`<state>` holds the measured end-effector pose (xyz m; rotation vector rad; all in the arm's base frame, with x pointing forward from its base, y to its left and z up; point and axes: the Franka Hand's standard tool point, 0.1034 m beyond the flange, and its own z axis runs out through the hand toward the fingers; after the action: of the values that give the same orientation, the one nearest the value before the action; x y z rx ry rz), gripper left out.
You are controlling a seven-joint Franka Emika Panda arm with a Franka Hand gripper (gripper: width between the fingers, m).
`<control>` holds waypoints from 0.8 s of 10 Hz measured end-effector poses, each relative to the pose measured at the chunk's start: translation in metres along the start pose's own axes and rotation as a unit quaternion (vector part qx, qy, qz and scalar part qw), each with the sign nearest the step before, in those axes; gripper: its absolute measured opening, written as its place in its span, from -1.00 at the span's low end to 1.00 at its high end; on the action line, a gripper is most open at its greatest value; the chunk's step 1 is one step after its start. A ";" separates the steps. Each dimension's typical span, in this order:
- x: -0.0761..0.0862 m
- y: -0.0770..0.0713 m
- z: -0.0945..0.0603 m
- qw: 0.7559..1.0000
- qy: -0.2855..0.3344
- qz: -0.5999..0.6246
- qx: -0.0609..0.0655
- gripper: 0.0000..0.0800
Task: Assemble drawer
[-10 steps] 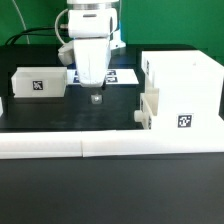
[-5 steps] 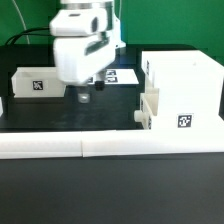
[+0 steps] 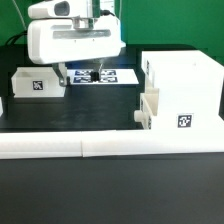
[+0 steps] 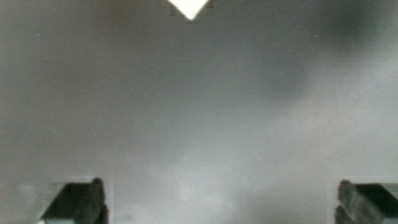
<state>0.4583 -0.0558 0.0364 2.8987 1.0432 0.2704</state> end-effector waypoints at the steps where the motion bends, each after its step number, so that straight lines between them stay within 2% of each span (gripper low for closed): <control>1: 0.000 0.000 0.000 0.999 0.000 0.040 0.000 0.62; 3: -0.001 0.001 0.000 0.997 0.000 0.081 0.000 0.62; 4: -0.009 0.002 -0.005 0.987 -0.004 0.158 0.000 0.62; 5: -0.009 -0.004 -0.012 0.977 -0.016 0.214 0.007 0.62; 6: -0.008 -0.008 -0.017 0.966 -0.036 0.256 0.020 0.62; 8: -0.013 -0.010 -0.018 0.954 -0.058 0.293 0.030 0.62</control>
Offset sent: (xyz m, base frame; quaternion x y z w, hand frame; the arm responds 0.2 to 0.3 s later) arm -0.0391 -0.0514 0.0165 -0.0548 -0.0896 0.2927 0.9504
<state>0.4391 -0.0567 0.0507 3.1583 0.1536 0.0830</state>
